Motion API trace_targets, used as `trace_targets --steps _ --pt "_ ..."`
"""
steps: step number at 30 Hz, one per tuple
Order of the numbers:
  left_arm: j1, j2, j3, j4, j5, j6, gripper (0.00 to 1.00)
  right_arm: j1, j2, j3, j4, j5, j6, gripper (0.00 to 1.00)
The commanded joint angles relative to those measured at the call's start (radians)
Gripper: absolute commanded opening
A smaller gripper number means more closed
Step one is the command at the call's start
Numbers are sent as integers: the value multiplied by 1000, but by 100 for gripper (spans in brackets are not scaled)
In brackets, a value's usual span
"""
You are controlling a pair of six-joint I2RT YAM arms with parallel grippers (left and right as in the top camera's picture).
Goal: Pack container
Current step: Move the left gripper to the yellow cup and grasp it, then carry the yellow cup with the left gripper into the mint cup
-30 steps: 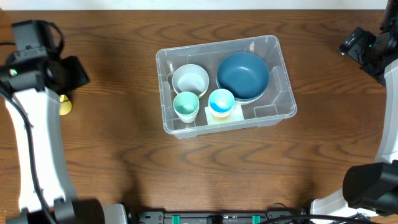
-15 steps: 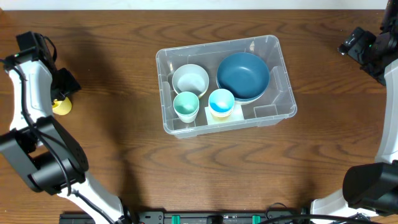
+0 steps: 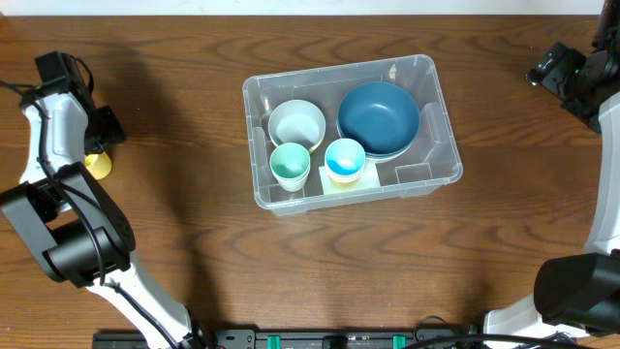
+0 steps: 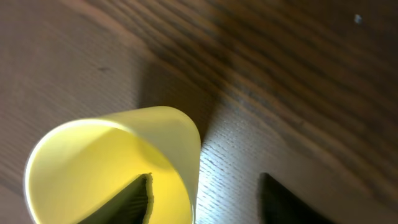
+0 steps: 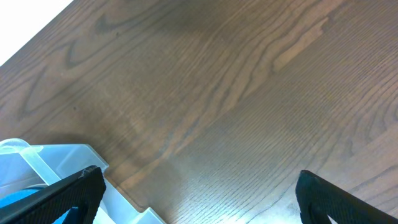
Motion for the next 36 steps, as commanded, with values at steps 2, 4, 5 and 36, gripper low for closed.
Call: trace_targets --steps 2,4,5,36 --pt "4 26 0 -5 -5 31 30 -6 4 -2 0 11 14 99" --pt "4 28 0 -8 -5 18 21 -6 4 -2 0 11 14 99" --pt "4 28 0 -10 -5 12 17 -6 5 -2 0 10 14 99" --pt "-390 -443 0 -222 246 -5 6 -6 4 -2 0 10 14 99"
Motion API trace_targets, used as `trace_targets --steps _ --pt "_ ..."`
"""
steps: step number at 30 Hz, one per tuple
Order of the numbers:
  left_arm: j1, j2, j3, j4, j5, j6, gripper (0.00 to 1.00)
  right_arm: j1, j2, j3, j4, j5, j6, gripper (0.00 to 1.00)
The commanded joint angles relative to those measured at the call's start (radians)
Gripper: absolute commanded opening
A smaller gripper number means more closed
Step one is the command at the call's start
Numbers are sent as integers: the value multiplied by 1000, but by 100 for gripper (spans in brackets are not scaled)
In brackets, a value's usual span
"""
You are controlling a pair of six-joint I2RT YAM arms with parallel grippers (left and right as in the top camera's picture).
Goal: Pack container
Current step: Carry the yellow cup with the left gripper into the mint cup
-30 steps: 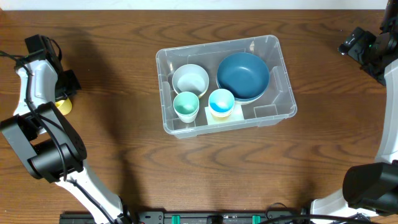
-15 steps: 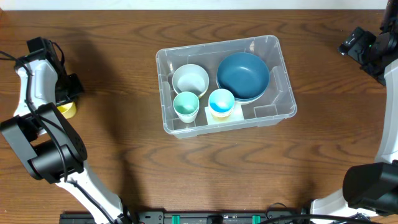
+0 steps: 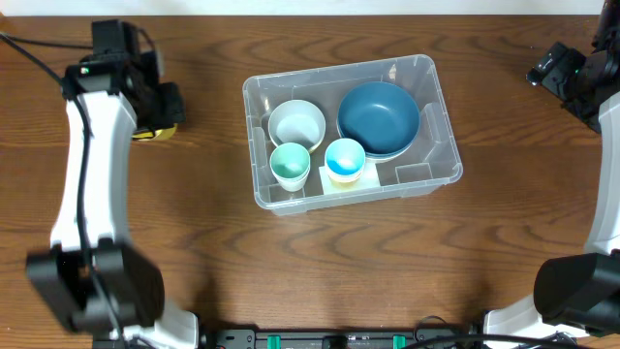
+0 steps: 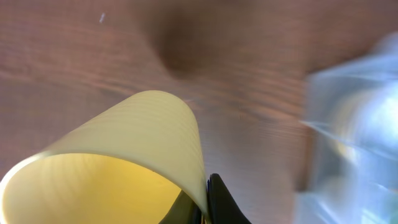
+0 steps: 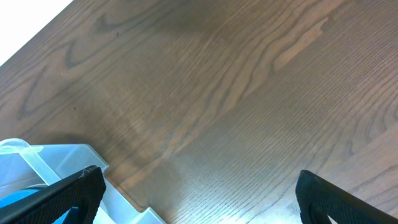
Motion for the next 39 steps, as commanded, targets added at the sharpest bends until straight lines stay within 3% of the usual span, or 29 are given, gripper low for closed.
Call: trace_targets --steps 1,7,15,35,36,38,39 --pt "-92 -117 1 -20 37 -7 6 -6 4 -2 0 10 13 99" --pt "-339 -244 1 -69 39 46 6 -6 5 -2 0 10 13 99" --pt "-581 -205 0 -89 35 147 6 -6 5 -2 -1 10 13 99" --pt "-611 44 -2 -171 36 150 6 -6 4 -2 0 11 13 99" --pt "-611 45 -3 -171 36 150 11 -6 5 -2 0 11 13 99" --pt "-611 45 -3 -172 36 149 57 -6 4 -2 -1 11 13 99" --pt "-611 45 -3 -172 36 149 88 -6 5 -2 0 10 13 99"
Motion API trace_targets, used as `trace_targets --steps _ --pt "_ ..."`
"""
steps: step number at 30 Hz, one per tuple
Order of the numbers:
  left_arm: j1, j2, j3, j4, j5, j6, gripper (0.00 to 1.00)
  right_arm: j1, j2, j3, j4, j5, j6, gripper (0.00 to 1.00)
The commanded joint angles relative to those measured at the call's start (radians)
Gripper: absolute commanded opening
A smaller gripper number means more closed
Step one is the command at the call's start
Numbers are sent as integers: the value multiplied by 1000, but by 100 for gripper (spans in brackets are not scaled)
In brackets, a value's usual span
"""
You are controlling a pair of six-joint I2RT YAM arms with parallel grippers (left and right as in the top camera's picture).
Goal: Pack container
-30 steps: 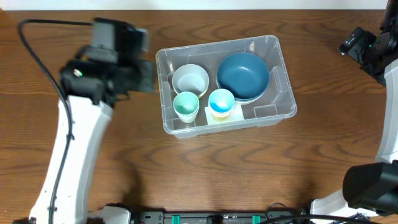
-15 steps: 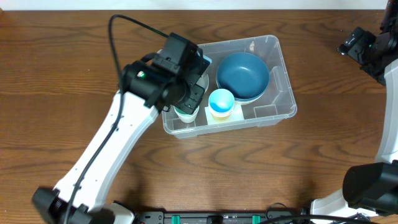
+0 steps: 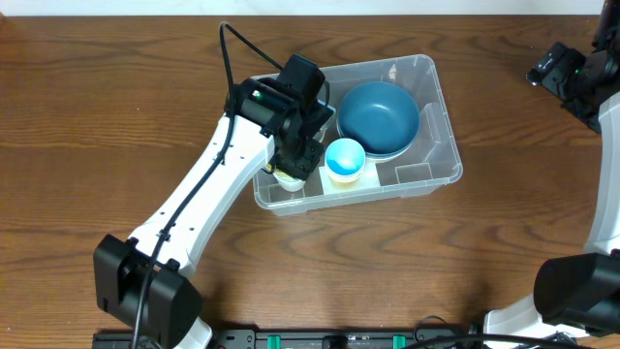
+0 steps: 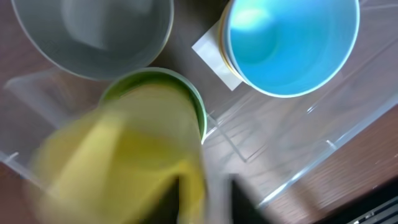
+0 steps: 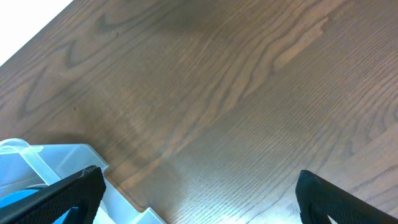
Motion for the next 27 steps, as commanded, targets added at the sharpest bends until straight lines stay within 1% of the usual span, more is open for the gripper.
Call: trace_targets --steps 1,8,12,14,17,22,27 --pt "0 0 -3 -10 -5 6 98 -6 4 -2 0 10 13 99" --pt "1 -29 -2 -35 -13 1 98 -6 5 -2 0 10 13 99" --pt "1 -103 -2 -50 -75 -72 98 -6 4 -2 0 11 13 99" --pt "1 -165 -2 -55 -111 -116 98 -6 5 -2 0 10 13 99" --pt "1 -281 -2 -55 -117 -154 98 -6 5 -2 0 11 13 99" --pt "0 -489 -2 -60 -117 -156 98 -6 5 -2 0 11 13 99" --pt "0 -708 -2 -136 -117 -156 98 -6 5 -2 0 10 13 99"
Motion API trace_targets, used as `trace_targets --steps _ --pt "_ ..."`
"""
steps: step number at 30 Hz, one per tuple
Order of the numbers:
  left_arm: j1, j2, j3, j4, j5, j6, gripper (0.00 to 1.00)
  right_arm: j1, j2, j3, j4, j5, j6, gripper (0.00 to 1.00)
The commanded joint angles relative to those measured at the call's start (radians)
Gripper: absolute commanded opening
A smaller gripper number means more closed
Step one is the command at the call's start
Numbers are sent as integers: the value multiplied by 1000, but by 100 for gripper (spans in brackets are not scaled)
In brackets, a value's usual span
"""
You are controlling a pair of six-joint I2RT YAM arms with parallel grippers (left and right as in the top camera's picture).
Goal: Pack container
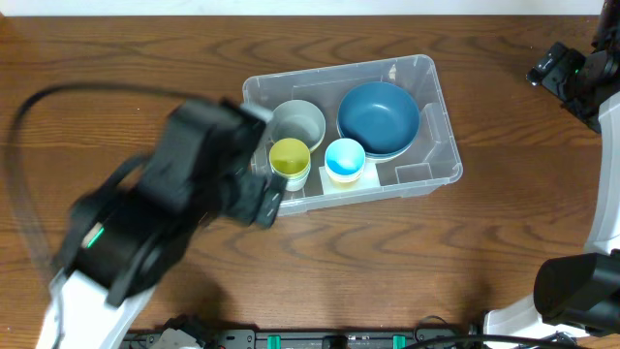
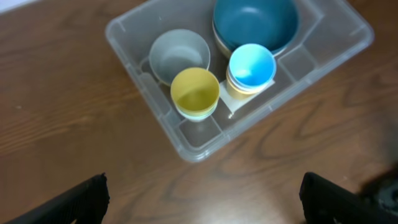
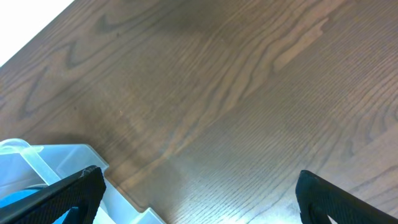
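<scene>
The clear plastic container (image 1: pixel 441 116) stands mid-table. In it a yellow cup (image 1: pixel 289 156) sits nested in a green cup, beside a blue cup (image 1: pixel 344 158), a pale grey bowl (image 1: pixel 298 121) and a dark blue bowl (image 1: pixel 378 116). The left wrist view looks down from high up on the yellow cup (image 2: pixel 194 92) and the container (image 2: pixel 155 93). My left gripper (image 2: pixel 202 208) is open and empty, and its arm (image 1: pixel 179 208) is a blur near the container's front left. My right gripper (image 3: pixel 199 205) is open over bare table at the far right.
The right arm (image 1: pixel 572 73) stays at the table's back right corner. A corner of the container (image 3: pixel 37 165) shows in the right wrist view. Dark wooden table (image 1: pixel 484 262) surrounds the container.
The left gripper held the yellow cup just over the green cup. Now the yellow cup sits in the green cup, and the gripper is open and high above the table. The right arm is unchanged.
The yellow cup lay at the table's left edge with the left fingers either side of its wall. Then the gripper held it at the back left, then over the green cup in the container. Now it sits nested there, let go.
</scene>
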Motion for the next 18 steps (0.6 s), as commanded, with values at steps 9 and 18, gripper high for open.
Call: trace_targets --steps 9,18 --pt "0 -395 -2 -141 -14 -19 98 -6 4 -2 0 11 13 99" --pt "1 -586 -2 -245 -14 -36 98 -6 5 -2 0 11 13 99"
